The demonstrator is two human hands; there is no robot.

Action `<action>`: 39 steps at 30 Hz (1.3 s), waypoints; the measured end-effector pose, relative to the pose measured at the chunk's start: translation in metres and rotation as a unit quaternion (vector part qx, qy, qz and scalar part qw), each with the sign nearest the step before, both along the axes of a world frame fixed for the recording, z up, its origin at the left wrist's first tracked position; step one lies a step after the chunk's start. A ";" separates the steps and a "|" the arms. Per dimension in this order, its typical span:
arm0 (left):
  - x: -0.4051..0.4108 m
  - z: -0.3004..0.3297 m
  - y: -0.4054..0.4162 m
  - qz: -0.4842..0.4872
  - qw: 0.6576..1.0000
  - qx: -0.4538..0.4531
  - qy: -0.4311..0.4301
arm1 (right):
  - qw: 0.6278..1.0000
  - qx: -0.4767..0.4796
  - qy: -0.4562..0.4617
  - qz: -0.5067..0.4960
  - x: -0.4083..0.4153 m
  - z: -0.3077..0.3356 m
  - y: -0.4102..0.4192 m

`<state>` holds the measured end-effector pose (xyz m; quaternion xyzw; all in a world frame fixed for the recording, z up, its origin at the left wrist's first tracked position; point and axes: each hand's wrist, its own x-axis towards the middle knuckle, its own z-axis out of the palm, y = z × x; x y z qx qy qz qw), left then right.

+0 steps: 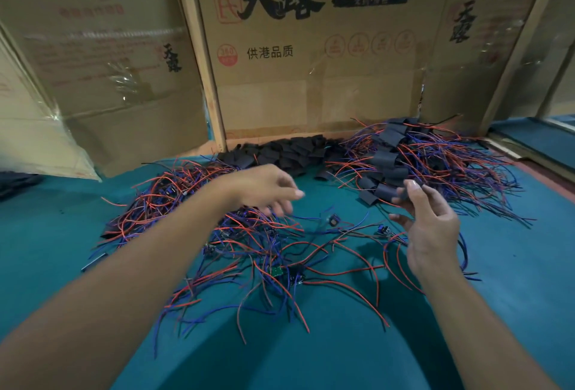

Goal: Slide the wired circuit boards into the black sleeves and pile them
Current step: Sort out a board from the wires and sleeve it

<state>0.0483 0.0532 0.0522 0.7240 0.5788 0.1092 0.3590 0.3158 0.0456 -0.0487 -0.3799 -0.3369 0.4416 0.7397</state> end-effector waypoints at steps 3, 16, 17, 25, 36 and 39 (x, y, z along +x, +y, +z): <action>-0.042 -0.004 0.010 -0.009 0.989 0.095 0.116 | 1.000 -0.008 -0.012 0.008 -0.006 -0.002 0.001; -0.078 -0.047 0.042 0.037 0.918 0.251 0.306 | 0.991 0.010 -0.130 0.039 -0.024 -0.009 -0.003; -0.075 -0.046 0.043 0.032 0.917 0.261 0.301 | 0.990 0.009 -0.134 0.039 -0.024 -0.010 -0.003; -0.066 -0.013 0.057 0.028 0.901 0.031 0.431 | 0.985 0.000 -0.163 0.060 -0.023 -0.018 -0.002; -0.086 -0.019 0.051 0.013 0.912 0.026 0.410 | 0.978 -0.012 -0.189 0.093 -0.030 -0.017 -0.005; -0.075 -0.010 0.057 0.074 0.925 0.149 0.342 | 0.976 -0.017 -0.195 0.094 -0.030 -0.016 -0.005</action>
